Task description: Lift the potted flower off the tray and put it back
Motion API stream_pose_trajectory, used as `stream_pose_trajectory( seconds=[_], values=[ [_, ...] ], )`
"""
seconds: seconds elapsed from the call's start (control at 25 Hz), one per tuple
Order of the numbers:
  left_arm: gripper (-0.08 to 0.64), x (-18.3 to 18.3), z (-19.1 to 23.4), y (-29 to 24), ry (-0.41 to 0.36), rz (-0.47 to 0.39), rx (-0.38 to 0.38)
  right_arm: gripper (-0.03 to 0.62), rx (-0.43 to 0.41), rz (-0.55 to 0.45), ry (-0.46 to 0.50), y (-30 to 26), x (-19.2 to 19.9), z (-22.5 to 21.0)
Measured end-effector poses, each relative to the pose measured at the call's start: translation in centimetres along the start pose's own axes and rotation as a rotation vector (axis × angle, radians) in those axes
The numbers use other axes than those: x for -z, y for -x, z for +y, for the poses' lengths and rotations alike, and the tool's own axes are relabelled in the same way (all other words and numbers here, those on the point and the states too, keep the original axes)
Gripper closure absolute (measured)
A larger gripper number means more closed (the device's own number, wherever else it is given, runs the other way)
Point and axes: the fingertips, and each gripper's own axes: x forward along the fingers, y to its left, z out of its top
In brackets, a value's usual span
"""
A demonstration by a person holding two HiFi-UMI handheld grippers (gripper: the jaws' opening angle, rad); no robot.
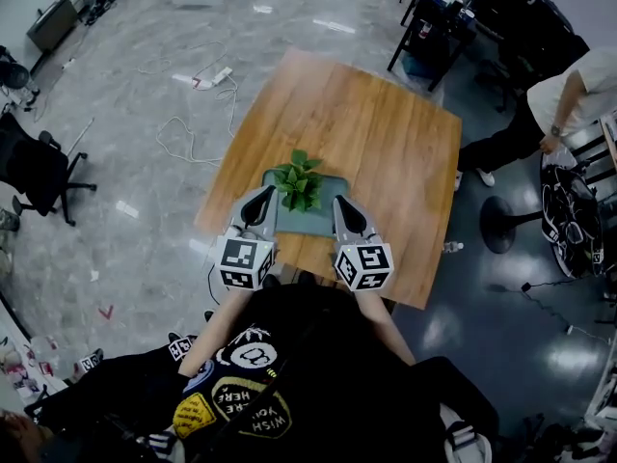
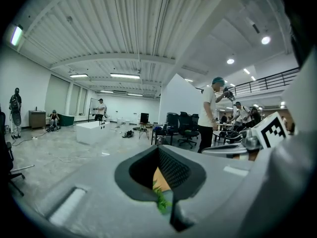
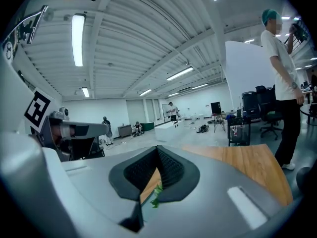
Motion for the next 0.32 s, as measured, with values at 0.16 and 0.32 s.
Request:
stream_pose_trajectory(
  seconds=[0.16,0.32],
  values=[
    [0.561,1.4,-0.4,0.2,0.013,0.025,0.007,0.591,-0.003,0.021,-0.003,0.2,0.7,0.2],
    [0.561,1.8,-0.8,-0.4,0.019,0.035,0.014,0.591,-0.003,0.022,-0.006,0.1,0.5,-0.5]
  ],
)
